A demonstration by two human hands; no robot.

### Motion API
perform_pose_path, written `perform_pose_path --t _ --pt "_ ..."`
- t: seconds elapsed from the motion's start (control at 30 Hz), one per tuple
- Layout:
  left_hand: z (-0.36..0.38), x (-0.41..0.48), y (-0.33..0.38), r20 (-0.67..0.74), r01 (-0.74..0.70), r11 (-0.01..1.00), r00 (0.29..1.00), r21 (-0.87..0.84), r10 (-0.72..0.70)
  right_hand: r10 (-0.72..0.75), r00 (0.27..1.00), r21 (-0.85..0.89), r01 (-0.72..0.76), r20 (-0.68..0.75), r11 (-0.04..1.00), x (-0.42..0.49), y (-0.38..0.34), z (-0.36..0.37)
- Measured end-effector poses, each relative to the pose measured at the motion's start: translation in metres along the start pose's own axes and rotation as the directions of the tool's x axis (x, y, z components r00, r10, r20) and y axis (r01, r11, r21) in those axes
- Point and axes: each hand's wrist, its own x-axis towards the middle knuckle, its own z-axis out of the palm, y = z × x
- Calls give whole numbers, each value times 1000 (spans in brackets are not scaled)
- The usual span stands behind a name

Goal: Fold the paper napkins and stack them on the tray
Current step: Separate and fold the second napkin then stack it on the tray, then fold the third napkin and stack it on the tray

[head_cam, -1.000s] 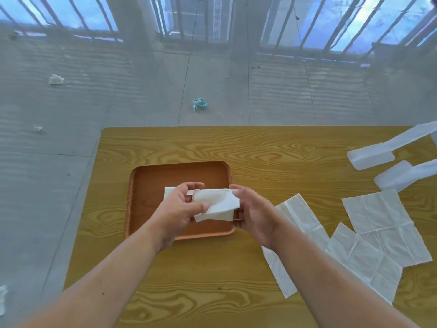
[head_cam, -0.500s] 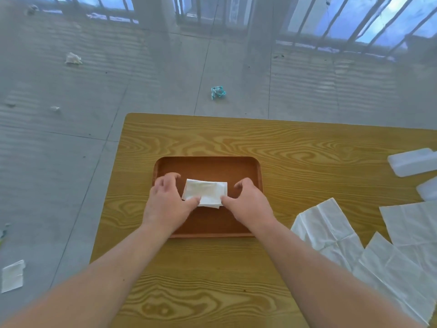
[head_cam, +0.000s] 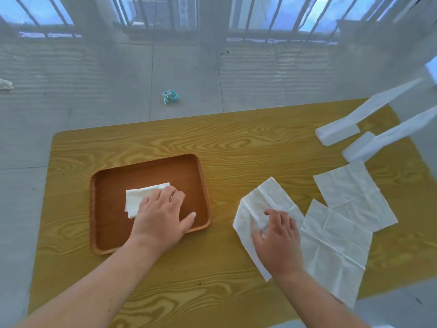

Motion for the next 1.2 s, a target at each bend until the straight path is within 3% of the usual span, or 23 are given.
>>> perform_pose_path --t 0.13,0.2,0.33,0.47,0.57,0.67,0.77,0.87,0.97,1.03,1.2 --pt "2 7 55 -32 -182 979 983 -97 179 -157 978 28 155 137 988 -11 22 -9" --pt "8 11 80 11 -217 967 975 -132 221 -239 961 45 235 141 971 -15 29 -15" --pt "22 22 111 104 -38 997 994 -66 45 -116 992 11 116 42 993 -16 52 -28" --pt "28 34 126 210 43 998 976 46 -52 -20 997 -12 21 75 1000 -13 89 -40" --pt "32 39 133 252 81 995 966 -54 -65 8 994 -16 -6 110 1000 -6 115 -50" --pt "32 42 138 345 228 932 930 -283 -122 49 994 -11 -48 97 999 2 128 -60" --pt "32 43 143 491 465 733 847 -497 -205 10 999 1 -10 52 1000 2 124 -62" --pt "31 40 149 614 618 603 748 -505 -252 -52 995 38 49 87 998 -7 110 -57" --pt "31 36 152 713 677 608 658 -416 -244 -179 971 39 175 159 984 -20 101 -46" --pt "30 33 152 738 666 643 636 -377 -226 -215 961 29 213 174 977 -22 98 -42" --pt "33 30 145 663 640 661 695 -393 -279 -226 960 34 224 165 974 -11 92 -43"
